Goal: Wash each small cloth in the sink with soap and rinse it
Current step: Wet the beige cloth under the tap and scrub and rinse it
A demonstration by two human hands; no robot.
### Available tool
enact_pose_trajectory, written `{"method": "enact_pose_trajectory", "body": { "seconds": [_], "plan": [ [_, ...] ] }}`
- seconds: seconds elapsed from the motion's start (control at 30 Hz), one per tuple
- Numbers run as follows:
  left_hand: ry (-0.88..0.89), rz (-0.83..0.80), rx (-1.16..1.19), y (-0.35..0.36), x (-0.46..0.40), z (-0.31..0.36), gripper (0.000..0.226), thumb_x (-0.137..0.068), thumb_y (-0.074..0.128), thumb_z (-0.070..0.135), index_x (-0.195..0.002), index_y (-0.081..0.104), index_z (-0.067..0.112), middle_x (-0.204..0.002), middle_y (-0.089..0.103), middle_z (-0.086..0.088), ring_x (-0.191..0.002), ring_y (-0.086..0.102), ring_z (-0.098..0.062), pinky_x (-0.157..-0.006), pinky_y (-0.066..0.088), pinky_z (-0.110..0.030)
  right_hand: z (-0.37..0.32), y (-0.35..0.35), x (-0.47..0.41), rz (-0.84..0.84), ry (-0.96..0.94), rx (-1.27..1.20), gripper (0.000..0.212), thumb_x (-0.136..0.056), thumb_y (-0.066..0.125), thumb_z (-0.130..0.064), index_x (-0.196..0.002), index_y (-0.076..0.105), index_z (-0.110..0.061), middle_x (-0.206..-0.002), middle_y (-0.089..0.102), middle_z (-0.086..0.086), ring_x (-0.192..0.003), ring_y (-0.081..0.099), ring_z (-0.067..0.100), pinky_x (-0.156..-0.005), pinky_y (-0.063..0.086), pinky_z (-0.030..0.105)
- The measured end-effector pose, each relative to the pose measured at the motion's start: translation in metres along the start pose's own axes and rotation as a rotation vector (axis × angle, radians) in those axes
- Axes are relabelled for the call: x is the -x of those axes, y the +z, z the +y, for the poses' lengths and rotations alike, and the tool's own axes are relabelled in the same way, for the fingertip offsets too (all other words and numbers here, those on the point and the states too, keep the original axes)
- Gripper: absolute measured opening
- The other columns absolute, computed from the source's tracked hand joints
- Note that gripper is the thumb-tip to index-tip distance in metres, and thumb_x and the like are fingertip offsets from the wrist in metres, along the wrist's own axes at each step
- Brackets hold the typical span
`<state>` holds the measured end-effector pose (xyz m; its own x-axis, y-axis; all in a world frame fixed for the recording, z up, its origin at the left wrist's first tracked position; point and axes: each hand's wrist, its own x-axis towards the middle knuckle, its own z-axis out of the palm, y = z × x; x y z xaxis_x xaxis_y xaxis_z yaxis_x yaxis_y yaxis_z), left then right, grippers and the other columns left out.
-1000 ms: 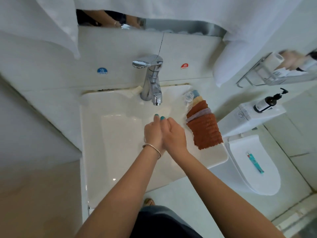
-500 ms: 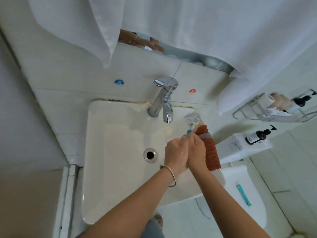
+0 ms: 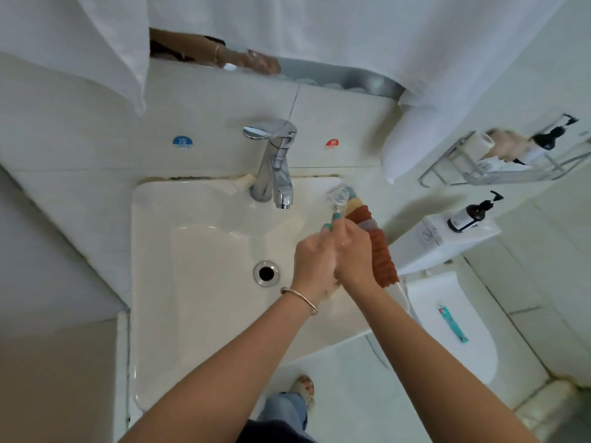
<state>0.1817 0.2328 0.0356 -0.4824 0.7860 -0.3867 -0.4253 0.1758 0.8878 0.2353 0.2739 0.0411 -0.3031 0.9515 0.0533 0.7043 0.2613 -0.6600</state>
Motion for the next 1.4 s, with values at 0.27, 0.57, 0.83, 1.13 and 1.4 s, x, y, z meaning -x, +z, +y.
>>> {"method": "enact_pose_trajectory", "body": {
  "seconds": [0.27, 0.57, 0.83, 1.13, 1.4],
  "plan": [
    [-0.059, 0.055, 0.051, 0.002, 0.000, 0.000, 0.030, -0.101, 0.044, 0.022, -0.073, 0.054, 0.015, -0.070, 0.055, -0.002, -0.069, 0.056, -0.022, -0.055, 0.047, -0.026, 0.000, 0.001, -0.003, -0.119, 0.013, 0.065, 0.036, -0.100, 0.044, -0.027, -0.066, 0.037, -0.027, -0.065, 0.045, -0.009, -0.058, 0.041, 0.005, -0.060, 0.033, 0.030],
    [-0.115, 0.109, 0.046, 0.005, -0.008, -0.002, 0.030, -0.100, 0.044, 0.020, -0.077, 0.059, 0.009, -0.068, 0.058, -0.003, -0.061, 0.059, -0.012, -0.047, 0.044, -0.020, 0.002, 0.000, -0.011, -0.146, -0.003, 0.115, 0.034, -0.099, 0.045, -0.032, -0.067, 0.037, -0.025, -0.069, 0.052, -0.002, -0.066, 0.054, 0.021, -0.063, 0.044, 0.041],
    [-0.044, 0.126, 0.032, 0.000, -0.013, 0.001, 0.037, -0.101, 0.045, 0.025, -0.068, 0.055, 0.013, -0.061, 0.058, -0.003, -0.066, 0.057, -0.023, -0.063, 0.047, -0.033, 0.000, 0.009, -0.014, -0.115, 0.045, 0.065, 0.034, -0.100, 0.040, -0.035, -0.068, 0.039, -0.023, -0.066, 0.051, -0.004, -0.068, 0.054, 0.023, -0.061, 0.041, 0.040],
    [0.058, -0.116, -0.127, -0.013, -0.025, -0.005, 0.020, -0.090, 0.067, 0.036, -0.086, 0.065, 0.016, -0.083, 0.069, -0.004, -0.076, 0.065, -0.020, -0.069, 0.053, -0.032, 0.031, -0.042, -0.023, -0.072, 0.198, -0.275, 0.040, -0.101, 0.041, -0.044, -0.084, 0.055, -0.010, -0.081, 0.059, 0.003, -0.078, 0.058, 0.025, -0.072, 0.050, 0.038],
    [0.038, -0.289, -0.147, -0.038, -0.031, -0.004, 0.015, -0.084, 0.068, -0.003, -0.086, 0.065, 0.011, -0.074, 0.065, -0.002, -0.061, 0.063, -0.008, -0.056, 0.053, -0.020, 0.054, -0.061, -0.012, -0.184, 0.061, -0.299, 0.014, -0.093, 0.063, -0.030, -0.086, 0.056, -0.020, -0.086, 0.062, -0.002, -0.084, 0.062, 0.018, -0.073, 0.054, 0.032]
  ]
}}
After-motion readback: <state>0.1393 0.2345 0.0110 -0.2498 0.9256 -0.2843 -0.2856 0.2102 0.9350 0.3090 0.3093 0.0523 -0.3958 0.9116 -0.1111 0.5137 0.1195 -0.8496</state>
